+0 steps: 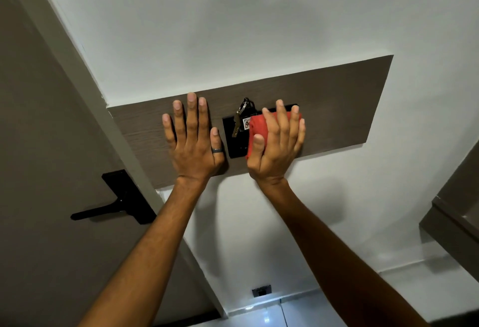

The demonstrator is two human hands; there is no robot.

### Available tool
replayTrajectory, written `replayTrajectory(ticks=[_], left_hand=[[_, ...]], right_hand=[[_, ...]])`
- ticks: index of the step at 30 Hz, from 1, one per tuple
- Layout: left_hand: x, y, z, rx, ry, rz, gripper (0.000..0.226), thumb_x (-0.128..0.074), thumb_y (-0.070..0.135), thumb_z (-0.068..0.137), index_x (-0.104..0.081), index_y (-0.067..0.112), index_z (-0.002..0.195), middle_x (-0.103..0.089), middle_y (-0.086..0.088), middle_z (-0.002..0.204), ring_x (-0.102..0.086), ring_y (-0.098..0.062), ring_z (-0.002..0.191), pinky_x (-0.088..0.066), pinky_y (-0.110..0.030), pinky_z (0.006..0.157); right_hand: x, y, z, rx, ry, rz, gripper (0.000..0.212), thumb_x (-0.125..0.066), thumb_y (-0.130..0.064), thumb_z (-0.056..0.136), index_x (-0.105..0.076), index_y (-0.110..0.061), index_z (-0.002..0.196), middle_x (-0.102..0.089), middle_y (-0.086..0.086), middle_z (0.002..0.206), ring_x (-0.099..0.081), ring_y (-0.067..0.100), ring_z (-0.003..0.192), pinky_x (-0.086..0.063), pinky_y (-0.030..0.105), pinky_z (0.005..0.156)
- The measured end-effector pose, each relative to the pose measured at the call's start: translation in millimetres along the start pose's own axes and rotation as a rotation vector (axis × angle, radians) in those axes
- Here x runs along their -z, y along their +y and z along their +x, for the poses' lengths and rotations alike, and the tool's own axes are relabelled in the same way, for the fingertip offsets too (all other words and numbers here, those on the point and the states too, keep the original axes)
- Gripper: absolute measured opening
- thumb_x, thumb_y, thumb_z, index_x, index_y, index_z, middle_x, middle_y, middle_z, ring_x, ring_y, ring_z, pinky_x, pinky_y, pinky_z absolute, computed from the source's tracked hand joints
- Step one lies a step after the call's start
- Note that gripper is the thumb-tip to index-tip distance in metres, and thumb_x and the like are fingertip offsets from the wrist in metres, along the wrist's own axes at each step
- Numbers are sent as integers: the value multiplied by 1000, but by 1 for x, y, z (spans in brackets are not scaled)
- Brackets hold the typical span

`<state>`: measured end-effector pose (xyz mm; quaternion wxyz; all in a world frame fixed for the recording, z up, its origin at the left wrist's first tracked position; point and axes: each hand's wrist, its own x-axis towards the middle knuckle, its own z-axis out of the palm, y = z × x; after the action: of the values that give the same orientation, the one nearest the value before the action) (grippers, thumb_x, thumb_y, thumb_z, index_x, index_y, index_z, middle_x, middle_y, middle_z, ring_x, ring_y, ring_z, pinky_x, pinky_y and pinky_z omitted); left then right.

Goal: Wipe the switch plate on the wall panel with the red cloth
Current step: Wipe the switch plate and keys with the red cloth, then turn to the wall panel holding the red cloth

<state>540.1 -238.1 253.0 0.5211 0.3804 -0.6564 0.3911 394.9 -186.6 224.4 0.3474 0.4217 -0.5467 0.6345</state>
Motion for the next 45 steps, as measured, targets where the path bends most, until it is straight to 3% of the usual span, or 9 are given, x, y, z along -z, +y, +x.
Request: replayTrajectory(ticks=[7,14,21,29,32,36,40,42,45], left_hand=[[-2,-2,-1,2,-10,-19,61,-29,32,104,-17,11,160,-24,-11,163,1,-24,157,-2,-47,129],[0,1,-2,-6,-8,8,61,-30,32,104,-21,11,160,-17,-4,167,-4,-26,157,-5,-47,129],[4,2,5,-13,-25,11,61,-31,31,104,-19,10,160,-16,-5,166,-4,-26,157,-4,-47,129],[33,23,8,102,-179,-113,60,-31,31,105,-23,4,159,-21,-17,166,0,-25,157,-4,-46,129],[48,59,-2,-32,-205,-219,60,-35,30,105,-25,3,158,-21,-16,166,-5,-28,157,-6,-47,129],[48,142,-21,-126,-296,-377,62,-40,30,104,-24,6,159,-18,-11,167,-10,-29,157,-8,-47,129],[31,238,-40,-195,-473,-543,61,-43,29,103,-30,2,156,-25,-17,165,-15,-33,156,-14,-50,128],[20,286,-50,-198,-587,-607,61,-40,30,104,-29,2,157,-23,-17,166,-13,-32,157,-14,-50,128],[2,353,-66,-211,-748,-678,61,-39,31,105,-26,5,159,-20,-14,167,-9,-30,157,-13,-48,129]], right_hand=[[-3,6,23,110,-29,-37,46,-33,-41,110,-60,-29,145,-49,9,160,-32,32,157,-21,53,129],[8,55,11,395,-38,-57,46,-39,-41,107,-60,-23,144,-57,14,152,-37,34,155,-30,55,126],[3,46,43,388,-75,-25,44,-47,-41,106,-60,-27,146,-51,9,159,-38,34,154,-28,55,127],[36,104,40,719,-133,-143,46,-54,-38,107,-59,-16,147,-60,10,149,-56,35,140,-48,49,111],[64,124,50,388,-178,-125,44,-56,-28,108,-55,-9,148,-59,13,150,-54,32,141,-48,43,109],[119,145,65,-500,-137,371,46,-54,-29,109,-50,-7,149,-57,3,150,-54,9,139,-46,23,114],[169,199,67,-1257,-126,846,29,-47,-40,111,-60,-16,121,-65,5,116,-64,19,109,-55,45,105],[201,238,62,-1566,-176,1050,35,-39,-44,110,-64,-19,107,-66,5,101,-63,23,97,-52,42,98],[252,303,46,-1872,-92,1002,20,-52,-35,88,-63,-21,97,-60,2,95,-61,24,92,-47,36,92]])
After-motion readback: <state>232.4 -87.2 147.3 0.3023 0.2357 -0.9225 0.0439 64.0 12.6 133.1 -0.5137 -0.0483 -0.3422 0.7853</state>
